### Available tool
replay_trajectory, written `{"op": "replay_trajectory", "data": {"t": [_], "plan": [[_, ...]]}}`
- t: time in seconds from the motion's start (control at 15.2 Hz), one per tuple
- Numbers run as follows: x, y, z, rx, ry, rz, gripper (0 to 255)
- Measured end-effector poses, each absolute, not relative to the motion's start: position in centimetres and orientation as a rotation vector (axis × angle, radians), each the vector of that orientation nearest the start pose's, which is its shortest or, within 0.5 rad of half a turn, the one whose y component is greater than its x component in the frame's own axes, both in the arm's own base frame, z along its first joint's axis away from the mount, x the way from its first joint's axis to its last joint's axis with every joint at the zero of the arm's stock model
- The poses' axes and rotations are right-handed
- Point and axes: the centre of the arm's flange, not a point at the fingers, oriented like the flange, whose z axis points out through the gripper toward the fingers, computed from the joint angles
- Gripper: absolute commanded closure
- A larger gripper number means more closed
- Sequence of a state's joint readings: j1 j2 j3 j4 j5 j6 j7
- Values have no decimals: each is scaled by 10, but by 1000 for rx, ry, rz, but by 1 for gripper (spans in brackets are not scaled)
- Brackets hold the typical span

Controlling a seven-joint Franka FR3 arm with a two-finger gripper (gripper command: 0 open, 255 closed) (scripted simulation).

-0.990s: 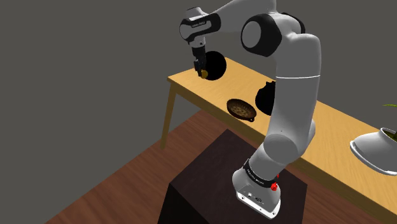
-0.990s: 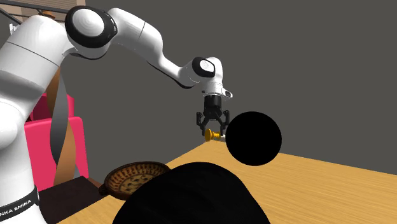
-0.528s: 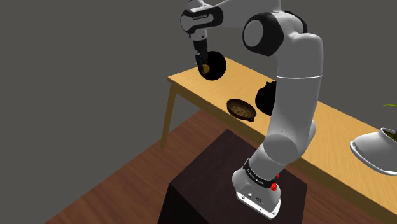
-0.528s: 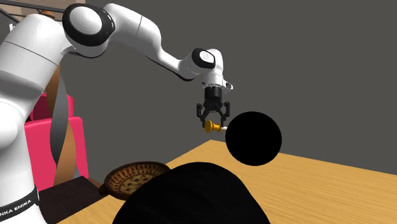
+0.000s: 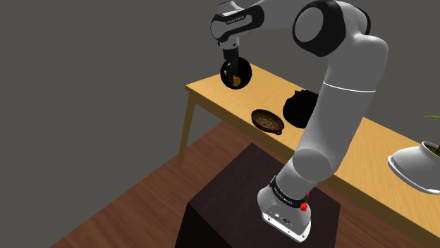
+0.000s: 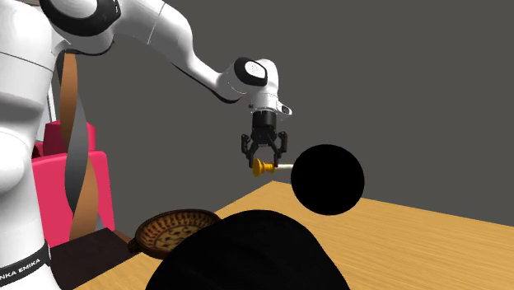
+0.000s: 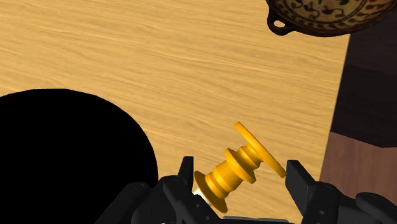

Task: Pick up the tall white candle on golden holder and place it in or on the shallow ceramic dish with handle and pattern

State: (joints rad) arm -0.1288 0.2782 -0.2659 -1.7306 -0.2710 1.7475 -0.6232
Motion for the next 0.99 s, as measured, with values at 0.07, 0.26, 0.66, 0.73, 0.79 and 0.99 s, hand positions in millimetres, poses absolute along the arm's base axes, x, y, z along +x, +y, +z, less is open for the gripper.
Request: {"op": "replay_trajectory", "data": {"t": [0.07,0.26,0.66,0.73,0.79,0.99], "plan": [[545,-245,408,-3208,-503,629,255],[502,-238,403,-3208,-501,629,255],[423,-226,384,-3208,-502,629,255],[410,-225,385,-3208,-502,630,255],[398,-225,382,-3208,-502,629,255],[357,-224,375,-3207,-502,629,255]]}}
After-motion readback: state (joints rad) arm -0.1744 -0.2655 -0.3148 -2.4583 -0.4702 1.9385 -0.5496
